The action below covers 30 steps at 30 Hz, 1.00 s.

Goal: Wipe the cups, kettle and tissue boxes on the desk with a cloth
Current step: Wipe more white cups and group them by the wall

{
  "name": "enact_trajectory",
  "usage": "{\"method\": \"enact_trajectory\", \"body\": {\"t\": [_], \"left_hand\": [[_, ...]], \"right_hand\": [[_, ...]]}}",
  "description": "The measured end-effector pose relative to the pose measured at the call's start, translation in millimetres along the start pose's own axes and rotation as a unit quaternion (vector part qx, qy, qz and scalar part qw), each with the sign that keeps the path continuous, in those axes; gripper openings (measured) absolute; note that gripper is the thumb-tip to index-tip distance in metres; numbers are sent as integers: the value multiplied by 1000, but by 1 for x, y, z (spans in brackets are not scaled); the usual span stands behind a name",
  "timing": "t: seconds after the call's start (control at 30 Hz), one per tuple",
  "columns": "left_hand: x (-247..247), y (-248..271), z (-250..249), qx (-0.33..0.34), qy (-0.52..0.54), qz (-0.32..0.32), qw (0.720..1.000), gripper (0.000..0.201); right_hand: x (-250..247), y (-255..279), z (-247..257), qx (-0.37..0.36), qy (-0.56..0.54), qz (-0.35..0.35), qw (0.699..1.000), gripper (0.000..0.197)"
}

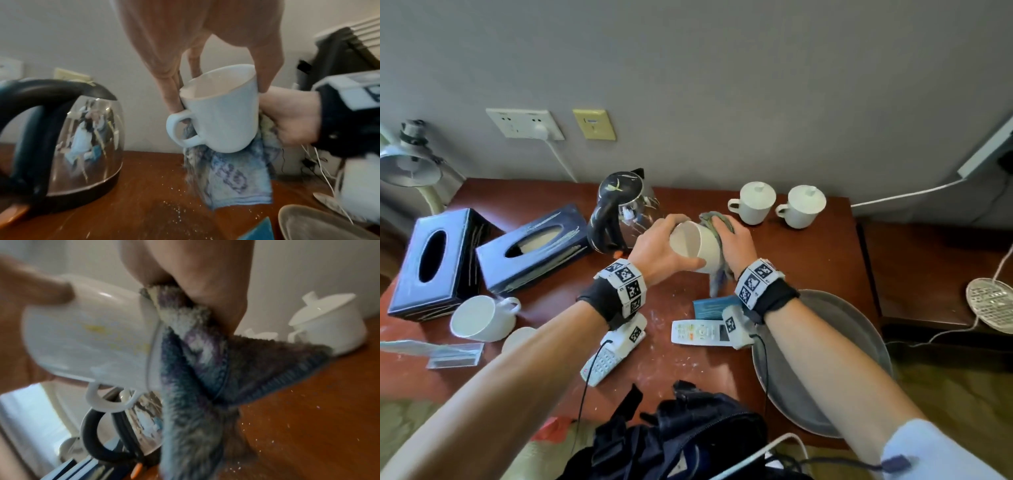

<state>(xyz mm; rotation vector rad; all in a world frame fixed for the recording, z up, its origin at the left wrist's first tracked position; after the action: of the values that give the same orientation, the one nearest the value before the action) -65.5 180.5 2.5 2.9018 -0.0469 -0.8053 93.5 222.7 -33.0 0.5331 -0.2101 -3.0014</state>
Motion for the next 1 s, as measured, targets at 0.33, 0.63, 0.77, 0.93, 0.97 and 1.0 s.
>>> {"method": "enact_trajectory", "body": {"t": [0.33, 0.63, 0.77, 0.93, 0.97, 1.0], "left_hand": [[-8, -32, -6, -41, 160, -30, 986, 66], [6, -40, -15, -9, 32, 94, 995, 111], [5, -43, -15, -9, 0, 89, 996, 99], [-2, -51, -9, -84, 135, 58, 986, 80], [-3, -52, -9, -86, 142, 56, 985, 77], [-3, -53, -9, -82, 136, 56, 986, 77]], "right_hand": [[-17, 14, 40, -175, 59, -62, 981, 25], [-17, -43, -2, 96, -59, -19, 993, 21], [-18, -39, 10, 97, -63, -10, 993, 17], [-17, -3, 45, -172, 92, -101, 975, 29], [-17, 5, 51, -234, 116, -112, 959, 32], [-16, 11, 53, -273, 136, -118, 945, 34]]}}
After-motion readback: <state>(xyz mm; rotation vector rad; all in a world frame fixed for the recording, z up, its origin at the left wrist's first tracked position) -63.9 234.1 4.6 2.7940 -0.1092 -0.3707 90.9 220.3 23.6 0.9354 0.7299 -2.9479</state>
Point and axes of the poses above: each hand's wrist, its own y-axis away from the middle knuckle, its own x-axis out of the palm, z = x × y, the point moved 8 cm from there along -y, towards the middle knuckle, and after that the axes turned 13 degrees about y, right-handed, at the moved point
